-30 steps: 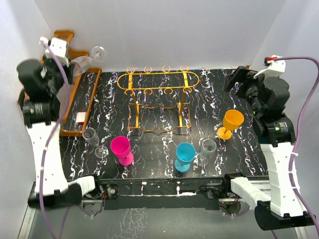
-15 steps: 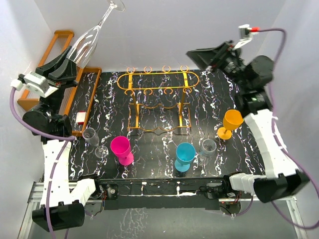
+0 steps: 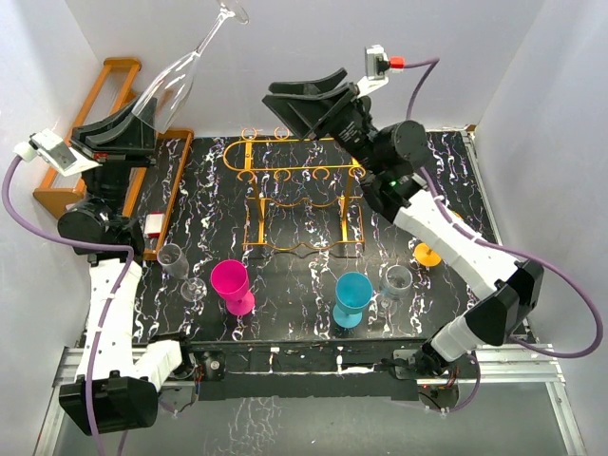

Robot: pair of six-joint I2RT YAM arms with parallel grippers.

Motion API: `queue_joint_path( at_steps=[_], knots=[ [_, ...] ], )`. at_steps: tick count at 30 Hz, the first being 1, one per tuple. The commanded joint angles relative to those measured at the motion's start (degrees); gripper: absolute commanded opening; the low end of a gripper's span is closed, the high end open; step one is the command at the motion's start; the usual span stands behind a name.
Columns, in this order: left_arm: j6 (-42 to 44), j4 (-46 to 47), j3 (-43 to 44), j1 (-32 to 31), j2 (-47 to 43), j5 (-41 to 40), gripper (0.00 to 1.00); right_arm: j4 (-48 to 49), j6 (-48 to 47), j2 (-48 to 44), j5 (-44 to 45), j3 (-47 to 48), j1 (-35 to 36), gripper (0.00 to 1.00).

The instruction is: Place the wine glass upside down on the wine glass rack

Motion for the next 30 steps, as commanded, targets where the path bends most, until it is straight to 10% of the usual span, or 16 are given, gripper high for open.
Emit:
queue_joint_path(
  at_steps=[1, 30],
  knots=[
    [-9.5, 2.8, -1.0, -0.7, -0.6, -2.4, 0.0, 13.0, -0.9, 2.9, 7.7, 4.0, 5.5, 0.74],
    [-16.8, 1.8, -0.4, -4.2, 1.4, 6.6, 0.0, 20.3, 8.8, 19.2, 18.6, 14.7, 9.6, 0.66]
  ],
)
